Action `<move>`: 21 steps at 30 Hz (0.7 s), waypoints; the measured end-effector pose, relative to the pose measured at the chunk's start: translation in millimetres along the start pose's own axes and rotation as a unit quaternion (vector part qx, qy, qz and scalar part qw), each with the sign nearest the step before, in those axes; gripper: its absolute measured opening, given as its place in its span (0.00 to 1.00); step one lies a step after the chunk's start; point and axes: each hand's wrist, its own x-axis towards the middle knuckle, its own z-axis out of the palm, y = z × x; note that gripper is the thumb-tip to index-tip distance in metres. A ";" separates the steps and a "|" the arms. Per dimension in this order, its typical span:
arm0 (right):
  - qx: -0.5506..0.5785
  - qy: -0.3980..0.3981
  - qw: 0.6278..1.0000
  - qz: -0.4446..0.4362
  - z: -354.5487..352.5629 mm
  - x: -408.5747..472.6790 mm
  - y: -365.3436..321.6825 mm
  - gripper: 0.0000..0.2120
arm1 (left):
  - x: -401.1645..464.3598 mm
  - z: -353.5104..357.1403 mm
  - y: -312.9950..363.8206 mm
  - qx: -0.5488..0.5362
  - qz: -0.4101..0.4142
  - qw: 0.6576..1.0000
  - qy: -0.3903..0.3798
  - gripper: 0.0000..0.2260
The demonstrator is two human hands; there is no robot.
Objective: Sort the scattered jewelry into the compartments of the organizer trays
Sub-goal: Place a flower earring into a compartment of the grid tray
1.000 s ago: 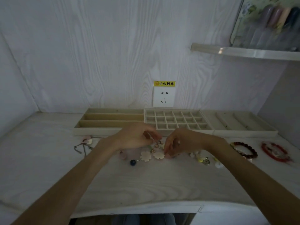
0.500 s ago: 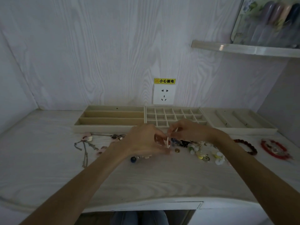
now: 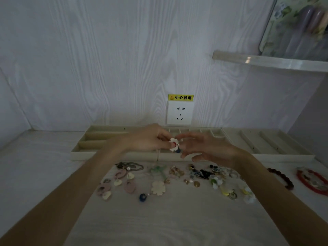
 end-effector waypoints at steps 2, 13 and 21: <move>-0.033 0.022 0.999 -0.019 2.2 6.8 0.2 0.21 | 5.9 -12.0 -0.8 0.006 -0.002 1.000 -0.009 0.09; -0.031 0.186 0.978 -0.091 -13.7 60.8 -17.0 0.11 | 36.7 -39.0 -28.8 0.006 -0.031 0.994 0.101 0.09; -0.190 0.339 0.914 -0.118 -6.5 97.6 -11.8 0.12 | 46.9 -25.2 -48.4 0.114 -0.088 0.968 0.207 0.08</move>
